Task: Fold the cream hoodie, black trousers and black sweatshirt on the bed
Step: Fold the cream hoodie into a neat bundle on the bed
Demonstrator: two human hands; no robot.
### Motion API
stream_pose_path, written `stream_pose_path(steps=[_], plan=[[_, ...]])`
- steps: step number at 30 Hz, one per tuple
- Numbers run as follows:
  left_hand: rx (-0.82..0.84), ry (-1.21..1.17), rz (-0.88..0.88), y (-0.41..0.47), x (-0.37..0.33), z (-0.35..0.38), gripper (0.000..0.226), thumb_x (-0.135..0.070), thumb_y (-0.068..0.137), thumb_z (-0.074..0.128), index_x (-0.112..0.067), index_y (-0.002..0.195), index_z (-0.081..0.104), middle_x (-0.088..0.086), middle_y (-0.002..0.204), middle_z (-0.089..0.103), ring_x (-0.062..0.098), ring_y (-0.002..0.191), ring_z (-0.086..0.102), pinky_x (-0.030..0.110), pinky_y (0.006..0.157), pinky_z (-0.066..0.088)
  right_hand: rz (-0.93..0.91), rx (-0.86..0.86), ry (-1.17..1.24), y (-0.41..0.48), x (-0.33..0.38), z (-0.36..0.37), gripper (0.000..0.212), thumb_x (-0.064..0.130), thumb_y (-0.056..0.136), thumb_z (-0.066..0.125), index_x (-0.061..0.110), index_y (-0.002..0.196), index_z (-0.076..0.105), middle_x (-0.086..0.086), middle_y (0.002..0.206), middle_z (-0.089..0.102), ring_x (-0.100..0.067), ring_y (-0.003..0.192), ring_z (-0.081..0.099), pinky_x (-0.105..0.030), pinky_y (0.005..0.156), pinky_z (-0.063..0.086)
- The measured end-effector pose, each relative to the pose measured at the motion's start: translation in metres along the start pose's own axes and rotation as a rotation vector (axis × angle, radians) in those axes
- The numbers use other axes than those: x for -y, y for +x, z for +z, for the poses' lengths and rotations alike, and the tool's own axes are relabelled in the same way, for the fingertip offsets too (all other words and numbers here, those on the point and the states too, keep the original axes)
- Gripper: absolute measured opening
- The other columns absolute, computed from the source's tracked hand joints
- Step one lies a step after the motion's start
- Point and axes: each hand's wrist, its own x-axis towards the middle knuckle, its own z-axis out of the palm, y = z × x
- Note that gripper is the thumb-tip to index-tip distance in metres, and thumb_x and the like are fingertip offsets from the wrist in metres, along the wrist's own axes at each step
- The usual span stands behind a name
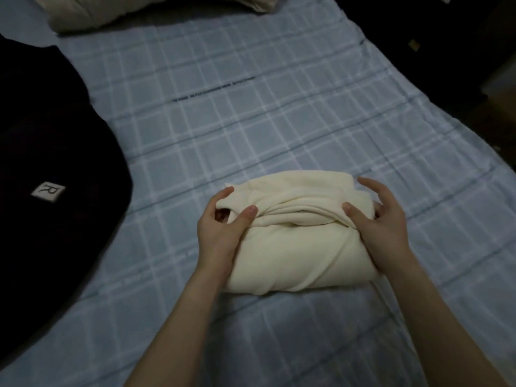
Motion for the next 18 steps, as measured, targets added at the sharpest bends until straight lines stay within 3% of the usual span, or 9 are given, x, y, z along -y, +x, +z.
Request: stream_pose_path(steps=[3,9,14,16,18], plan=[[-0.001,0.0,0.002,0.001,0.0,-0.001,0.051,-0.011,0.072,0.085,-0.023,0.117,0.066,-0.016,0.11,0.07,-0.003,0.101,0.065,0.008,0.081,0.048,0.006,0.023,0.002,0.001,0.0,0.002,0.047,0.017,0.084,0.077,0.044,0.119,0.06,-0.003,0.114,0.069,-0.019,0.097,0.068,-0.032,0.082,0.056],[-0.02,0.02,0.024,0.0,0.007,-0.005,0.052,-0.017,0.072,0.086,-0.026,0.119,0.066,-0.015,0.112,0.071,0.001,0.105,0.065,0.012,0.085,0.05,-0.039,0.016,-0.047,-0.005,0.005,0.006,0.027,0.011,0.086,0.073,0.029,0.106,0.069,0.018,0.112,0.067,-0.002,0.106,0.063,-0.018,0.092,0.049],[-0.033,0.032,0.03,-0.004,0.003,-0.002,0.051,-0.017,0.073,0.085,-0.026,0.119,0.065,-0.009,0.115,0.07,0.002,0.105,0.065,0.011,0.083,0.05,-0.026,0.055,-0.066,-0.008,0.008,0.003,0.018,0.013,0.088,0.071,0.027,0.099,0.069,0.022,0.102,0.069,0.004,0.098,0.061,-0.016,0.085,0.047],[-0.04,0.053,0.043,-0.006,0.001,-0.002,0.051,-0.021,0.073,0.085,-0.027,0.12,0.065,-0.011,0.116,0.069,0.001,0.105,0.065,0.01,0.082,0.049,-0.039,0.059,-0.067,-0.008,0.008,0.002,0.02,0.015,0.089,0.07,0.028,0.104,0.068,0.022,0.107,0.068,0.007,0.101,0.06,-0.017,0.088,0.048],[-0.053,0.063,0.041,-0.009,-0.002,-0.001,0.054,-0.03,0.075,0.082,-0.032,0.124,0.062,-0.011,0.119,0.068,-0.001,0.106,0.064,0.011,0.084,0.05,-0.041,0.064,0.015,-0.008,0.01,0.002,0.028,0.027,0.094,0.063,0.033,0.122,0.062,0.021,0.123,0.062,0.006,0.114,0.056,-0.014,0.096,0.044]])
